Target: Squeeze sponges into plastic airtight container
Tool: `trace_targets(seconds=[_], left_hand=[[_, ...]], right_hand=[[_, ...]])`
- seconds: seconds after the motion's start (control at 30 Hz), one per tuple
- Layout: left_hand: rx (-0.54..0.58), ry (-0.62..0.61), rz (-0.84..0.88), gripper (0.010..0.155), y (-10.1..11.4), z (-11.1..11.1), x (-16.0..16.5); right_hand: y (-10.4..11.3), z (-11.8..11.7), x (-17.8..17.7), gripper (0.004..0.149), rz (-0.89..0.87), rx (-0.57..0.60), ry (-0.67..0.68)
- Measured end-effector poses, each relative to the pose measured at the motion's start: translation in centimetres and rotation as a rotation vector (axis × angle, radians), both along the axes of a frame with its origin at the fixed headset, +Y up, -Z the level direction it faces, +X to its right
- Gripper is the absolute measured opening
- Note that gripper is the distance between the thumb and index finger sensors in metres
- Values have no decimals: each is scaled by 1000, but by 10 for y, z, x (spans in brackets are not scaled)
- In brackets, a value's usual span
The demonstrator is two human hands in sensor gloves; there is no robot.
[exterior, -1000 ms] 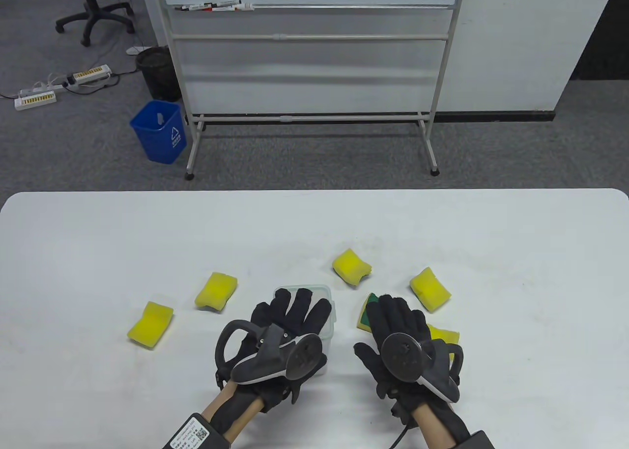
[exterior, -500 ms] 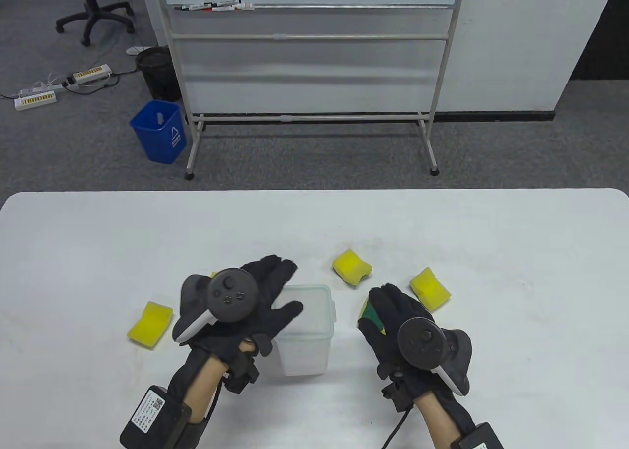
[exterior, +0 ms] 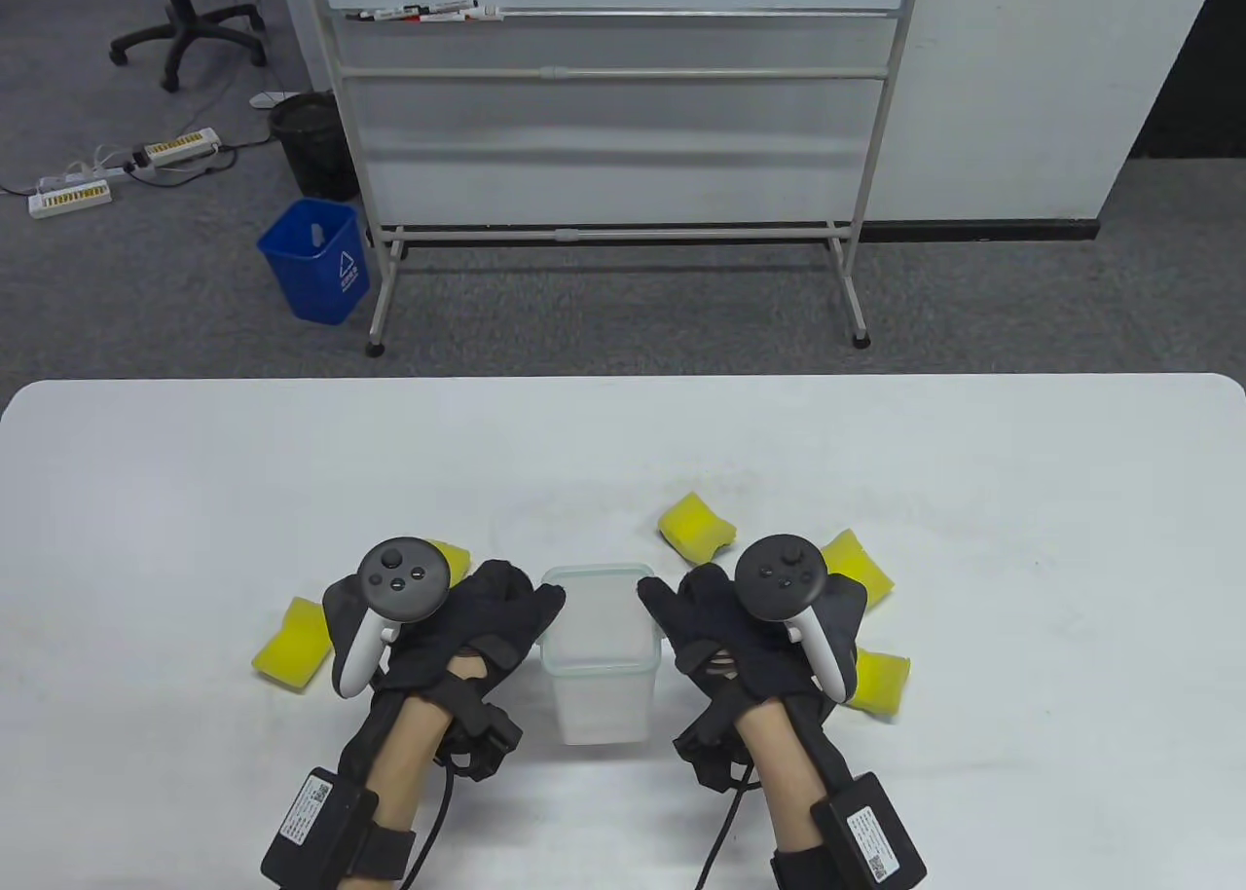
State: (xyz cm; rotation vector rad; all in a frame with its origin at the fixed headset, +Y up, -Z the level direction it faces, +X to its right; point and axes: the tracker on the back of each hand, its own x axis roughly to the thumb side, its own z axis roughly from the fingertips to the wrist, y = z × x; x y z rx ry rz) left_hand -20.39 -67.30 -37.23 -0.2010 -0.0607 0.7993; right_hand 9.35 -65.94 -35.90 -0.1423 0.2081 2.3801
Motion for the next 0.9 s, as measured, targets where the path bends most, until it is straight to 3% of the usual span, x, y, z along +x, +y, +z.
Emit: trace_targets(seconds=[0.1, 0.27, 0.47, 0.57, 0.6, 0.9], left_hand=[[-62, -44, 87, 68, -9, -3, 5], [-20, -30, 126, 63, -8, -4, 7], [-63, -4, 246, 61, -18, -5, 5], [-49, 25, 268, 56, -19, -5, 2], [-38, 24, 305, 46, -17, -3, -2], [-6, 44, 267, 45, -15, -2, 1]], right_hand=[[-10, -7, 1, 70, -113, -81, 76], [-17, -14, 4, 66, -250, -91, 100], [-37, -19, 11, 64, -480, -118, 46], [-42, -19, 12, 50, -592, -79, 2], [-38, -17, 12, 49, -564, -68, -26], [-6, -11, 6, 46, -220, 89, -28]])
